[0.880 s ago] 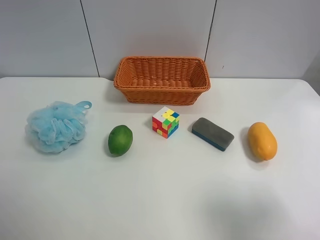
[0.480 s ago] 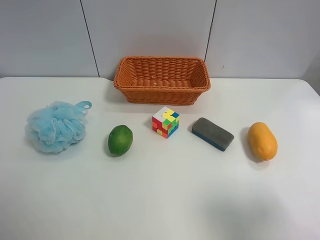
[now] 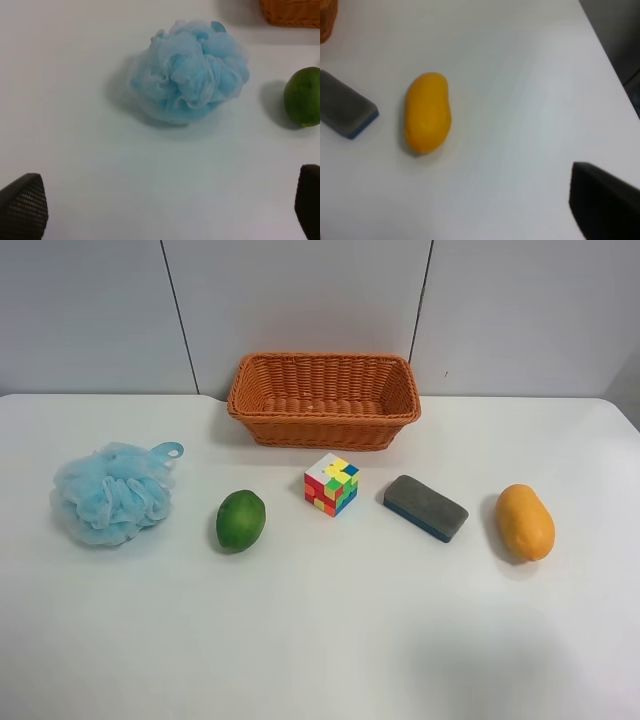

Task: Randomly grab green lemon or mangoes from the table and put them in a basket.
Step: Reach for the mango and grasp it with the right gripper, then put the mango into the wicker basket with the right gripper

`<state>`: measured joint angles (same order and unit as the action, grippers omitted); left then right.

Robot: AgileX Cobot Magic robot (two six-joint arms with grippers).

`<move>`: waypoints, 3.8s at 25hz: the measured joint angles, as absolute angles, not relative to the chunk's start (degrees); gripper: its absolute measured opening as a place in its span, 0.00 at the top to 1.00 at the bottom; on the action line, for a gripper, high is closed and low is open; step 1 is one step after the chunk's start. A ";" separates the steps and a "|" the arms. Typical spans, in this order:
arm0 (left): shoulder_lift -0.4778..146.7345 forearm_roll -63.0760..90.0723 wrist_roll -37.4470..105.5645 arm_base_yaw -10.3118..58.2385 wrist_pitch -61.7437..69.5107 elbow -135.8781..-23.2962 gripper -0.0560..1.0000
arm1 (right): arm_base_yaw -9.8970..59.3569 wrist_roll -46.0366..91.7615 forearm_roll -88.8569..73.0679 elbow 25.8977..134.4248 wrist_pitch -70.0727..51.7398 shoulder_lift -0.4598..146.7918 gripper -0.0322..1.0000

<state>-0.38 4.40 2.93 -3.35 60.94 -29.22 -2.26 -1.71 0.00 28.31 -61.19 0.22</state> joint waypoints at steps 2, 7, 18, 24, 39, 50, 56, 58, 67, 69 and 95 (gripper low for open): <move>-0.38 4.40 2.93 -3.35 60.94 -29.22 0.01 | -2.26 -2.95 0.00 30.57 -61.30 3.17 0.01; -0.38 4.40 2.93 -3.35 60.94 -29.22 0.01 | -2.26 -4.00 0.00 37.83 -61.30 17.97 0.01; -0.38 4.40 2.93 -3.35 60.94 -29.22 0.01 | -2.26 -4.42 -0.53 55.69 -62.36 54.56 0.01; -0.38 4.40 2.93 -3.35 60.94 -29.22 0.01 | -2.26 -2.44 -0.41 59.19 -61.87 71.32 0.01; -0.38 4.40 2.93 -3.35 60.94 -29.22 0.01 | -2.26 2.47 0.00 59.30 -52.60 95.94 0.01; -0.38 4.40 2.93 -3.35 60.94 -29.22 0.01 | -2.26 2.73 0.00 59.30 -45.07 106.08 0.01; -0.38 4.40 2.93 -3.35 60.94 -29.22 0.01 | -2.26 3.15 0.00 59.32 -43.06 108.64 0.01; -0.38 4.40 2.93 -3.35 60.94 -29.22 0.01 | -2.26 3.20 0.00 59.32 -42.72 108.98 0.02; -0.38 4.40 2.93 -3.35 60.94 -29.22 0.01 | -2.26 3.25 0.00 59.32 -42.66 108.96 0.36; -0.38 4.40 2.93 -3.35 60.94 -29.22 0.01 | -2.26 3.25 0.00 59.32 -42.66 108.96 0.36; -0.38 4.40 2.93 -3.35 60.94 -29.22 0.01 | 1.57 2.94 -2.12 68.38 -59.60 82.63 0.36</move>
